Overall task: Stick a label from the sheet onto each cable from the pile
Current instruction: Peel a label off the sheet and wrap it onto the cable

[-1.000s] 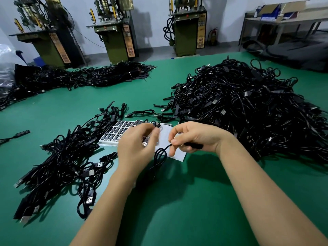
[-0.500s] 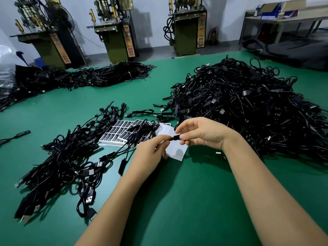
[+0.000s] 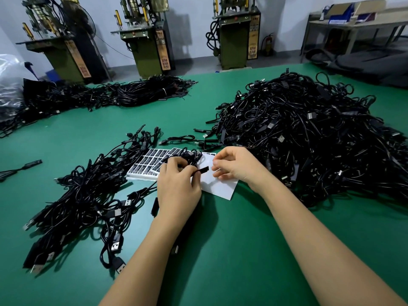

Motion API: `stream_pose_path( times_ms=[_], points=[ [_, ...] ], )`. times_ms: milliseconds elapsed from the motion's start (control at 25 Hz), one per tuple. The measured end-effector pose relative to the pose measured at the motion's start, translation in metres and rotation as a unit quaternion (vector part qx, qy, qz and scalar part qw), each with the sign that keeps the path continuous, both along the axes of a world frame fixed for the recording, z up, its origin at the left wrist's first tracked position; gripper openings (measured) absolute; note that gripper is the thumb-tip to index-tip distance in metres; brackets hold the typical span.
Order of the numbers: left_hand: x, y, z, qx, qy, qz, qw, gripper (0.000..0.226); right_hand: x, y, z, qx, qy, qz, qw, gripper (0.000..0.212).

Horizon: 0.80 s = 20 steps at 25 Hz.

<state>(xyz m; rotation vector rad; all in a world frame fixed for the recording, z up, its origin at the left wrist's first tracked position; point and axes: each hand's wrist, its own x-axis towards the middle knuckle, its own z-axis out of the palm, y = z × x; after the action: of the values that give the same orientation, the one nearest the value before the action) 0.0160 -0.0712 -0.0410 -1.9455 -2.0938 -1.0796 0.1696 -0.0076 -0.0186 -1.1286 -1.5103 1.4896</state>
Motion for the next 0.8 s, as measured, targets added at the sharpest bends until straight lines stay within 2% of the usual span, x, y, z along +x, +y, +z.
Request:
stream_pose_path(
  times_ms=[40, 160, 240, 360, 440, 480, 560, 680, 800],
  points=[
    [-0.002, 0.001, -0.002, -0.025, 0.019, 0.032, 0.999, 0.011, -0.004, 0.000, -0.003, 0.005, -0.013, -0.009, 1.000, 0.003],
    [-0.010, 0.005, 0.001, -0.162, 0.000, 0.083, 0.983, 0.018, -0.006, 0.003, -0.011, -0.001, -0.026, -0.021, 0.999, 0.014],
    [-0.013, 0.005, 0.001, -0.135, 0.020, 0.061, 0.989, 0.018, -0.006, 0.005, -0.013, -0.015, -0.025, -0.022, 0.999, 0.022],
    [0.005, -0.004, 0.005, -0.055, 0.055, -0.044, 0.996, 0.016, -0.007, 0.007, -0.013, -0.023, -0.024, -0.023, 0.999, 0.031],
    [0.013, -0.007, 0.005, -0.030, 0.084, -0.062, 0.994, 0.015, -0.006, 0.007, -0.015, -0.009, -0.035, -0.025, 0.999, 0.025],
    [0.014, -0.006, 0.005, -0.026, 0.069, -0.054, 0.996, 0.015, -0.003, 0.006, -0.017, 0.017, -0.058, -0.027, 0.998, 0.016],
    [0.010, -0.003, 0.007, -0.042, -0.023, -0.036, 0.998, 0.015, 0.001, 0.004, -0.020, 0.109, -0.145, -0.029, 0.983, 0.005],
    [-0.003, 0.002, 0.007, -0.064, -0.164, 0.024, 0.984, 0.015, -0.003, 0.001, -0.024, 0.234, -0.263, -0.016, 0.936, 0.013],
    [-0.007, 0.002, 0.011, -0.054, -0.228, 0.067, 0.970, 0.016, -0.007, 0.001, -0.026, 0.275, -0.300, 0.007, 0.913, 0.019]
  ],
)
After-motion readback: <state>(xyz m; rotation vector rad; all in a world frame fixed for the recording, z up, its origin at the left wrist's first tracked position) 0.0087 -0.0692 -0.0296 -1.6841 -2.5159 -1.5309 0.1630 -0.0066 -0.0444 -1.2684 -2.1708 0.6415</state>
